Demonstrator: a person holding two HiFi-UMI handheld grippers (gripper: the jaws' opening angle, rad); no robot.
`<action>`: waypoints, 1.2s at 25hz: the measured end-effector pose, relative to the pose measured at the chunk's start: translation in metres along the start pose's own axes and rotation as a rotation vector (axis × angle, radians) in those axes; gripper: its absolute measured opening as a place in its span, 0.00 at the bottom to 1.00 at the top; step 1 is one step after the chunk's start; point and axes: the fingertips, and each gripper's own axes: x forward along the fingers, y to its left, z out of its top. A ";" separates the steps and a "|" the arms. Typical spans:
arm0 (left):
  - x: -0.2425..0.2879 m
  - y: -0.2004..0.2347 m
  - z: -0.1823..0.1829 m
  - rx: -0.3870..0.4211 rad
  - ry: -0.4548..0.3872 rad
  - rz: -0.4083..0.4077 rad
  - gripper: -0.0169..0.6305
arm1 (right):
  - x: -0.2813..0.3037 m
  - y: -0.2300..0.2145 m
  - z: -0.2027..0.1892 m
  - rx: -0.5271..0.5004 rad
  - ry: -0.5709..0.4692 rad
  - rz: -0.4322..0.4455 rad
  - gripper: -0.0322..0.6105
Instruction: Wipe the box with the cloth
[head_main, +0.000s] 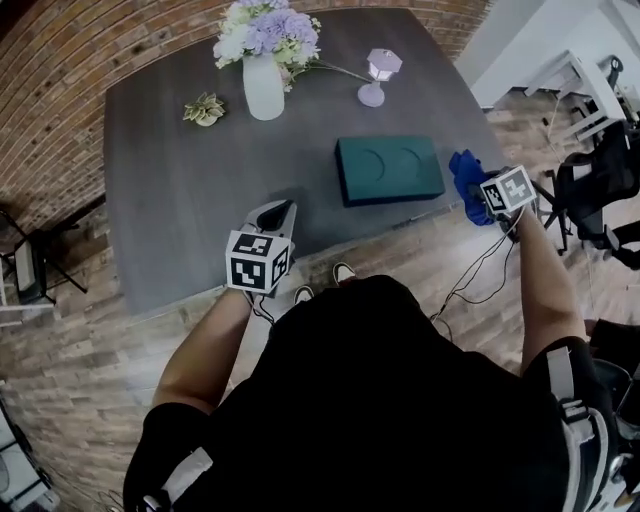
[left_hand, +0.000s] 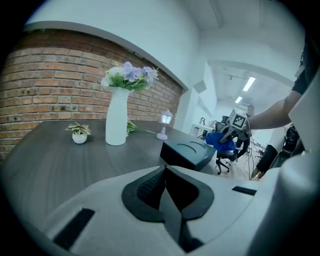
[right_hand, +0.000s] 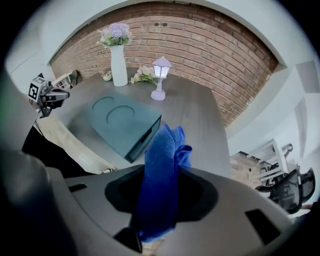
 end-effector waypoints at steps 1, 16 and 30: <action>-0.001 0.004 0.002 -0.010 -0.008 0.018 0.04 | 0.002 -0.004 0.012 -0.005 -0.009 -0.007 0.28; -0.046 0.033 -0.003 -0.107 -0.050 0.230 0.04 | 0.065 0.062 0.168 -0.211 -0.004 0.074 0.28; -0.058 0.033 -0.014 -0.090 -0.011 0.234 0.04 | 0.026 0.300 0.248 -0.431 -0.208 0.450 0.28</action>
